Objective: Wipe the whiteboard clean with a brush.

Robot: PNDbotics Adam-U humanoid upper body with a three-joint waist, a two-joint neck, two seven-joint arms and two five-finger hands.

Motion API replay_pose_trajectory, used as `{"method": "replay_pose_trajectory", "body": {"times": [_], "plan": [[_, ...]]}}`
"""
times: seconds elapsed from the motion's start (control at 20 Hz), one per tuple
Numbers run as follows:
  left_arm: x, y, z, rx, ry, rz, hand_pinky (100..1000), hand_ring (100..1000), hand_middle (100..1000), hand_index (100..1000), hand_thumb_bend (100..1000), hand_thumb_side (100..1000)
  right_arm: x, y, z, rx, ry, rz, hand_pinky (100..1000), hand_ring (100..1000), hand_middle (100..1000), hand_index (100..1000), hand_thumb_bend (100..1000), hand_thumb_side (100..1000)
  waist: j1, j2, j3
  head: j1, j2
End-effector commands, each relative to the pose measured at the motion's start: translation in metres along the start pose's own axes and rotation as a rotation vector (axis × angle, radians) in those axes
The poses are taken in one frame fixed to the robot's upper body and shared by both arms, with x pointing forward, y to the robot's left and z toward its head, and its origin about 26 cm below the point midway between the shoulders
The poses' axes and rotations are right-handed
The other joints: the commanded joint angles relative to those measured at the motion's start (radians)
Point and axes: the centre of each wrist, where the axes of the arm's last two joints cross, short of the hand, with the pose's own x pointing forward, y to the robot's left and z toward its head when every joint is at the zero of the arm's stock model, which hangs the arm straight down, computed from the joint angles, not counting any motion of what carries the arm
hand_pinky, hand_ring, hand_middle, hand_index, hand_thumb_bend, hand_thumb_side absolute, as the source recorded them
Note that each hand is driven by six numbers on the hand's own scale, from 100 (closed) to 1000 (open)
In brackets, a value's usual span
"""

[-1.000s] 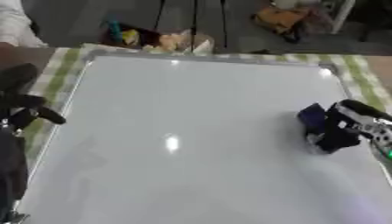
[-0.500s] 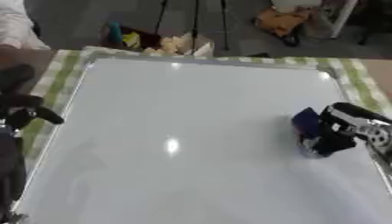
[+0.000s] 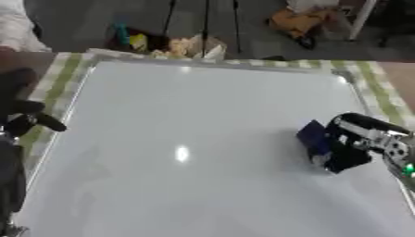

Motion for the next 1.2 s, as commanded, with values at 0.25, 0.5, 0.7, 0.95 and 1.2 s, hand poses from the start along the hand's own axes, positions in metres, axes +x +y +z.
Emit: {"method": "replay_pose_trajectory", "body": {"times": [0.25,0.5,0.7,0.95,1.2], "plan": [[0.005,0.000,-0.005,-0.009,-0.028,0.001,458,903,793,619,100,972,0.009,-0.006,0.016,0.126,0.057,-0.036,590,725,539,233,100,284,-0.001,-0.021,-0.004,-0.004,-0.003],[0.005,0.000,-0.005,-0.009,-0.027,0.002,458,903,792,619,100,972,0.011,-0.010,0.019,0.104,0.073,-0.017,599,734,546,235,100,296,-0.001,-0.023,-0.005,-0.008,-0.003],[0.005,0.000,-0.004,-0.009,-0.025,0.002,458,904,793,618,100,973,0.006,-0.013,0.014,0.083,0.130,0.003,610,742,555,237,100,306,-0.002,-0.024,-0.003,-0.015,-0.005],[0.005,0.001,-0.004,-0.009,-0.024,0.000,457,904,793,618,100,973,-0.002,-0.016,0.006,0.080,0.182,0.022,622,752,564,240,100,313,0.000,-0.022,-0.002,-0.026,-0.007],[0.005,0.000,-0.004,-0.009,-0.024,0.001,457,904,793,618,100,973,-0.007,-0.017,0.000,0.089,0.213,0.036,623,753,563,238,100,313,0.000,-0.019,0.001,-0.032,-0.005]]}}
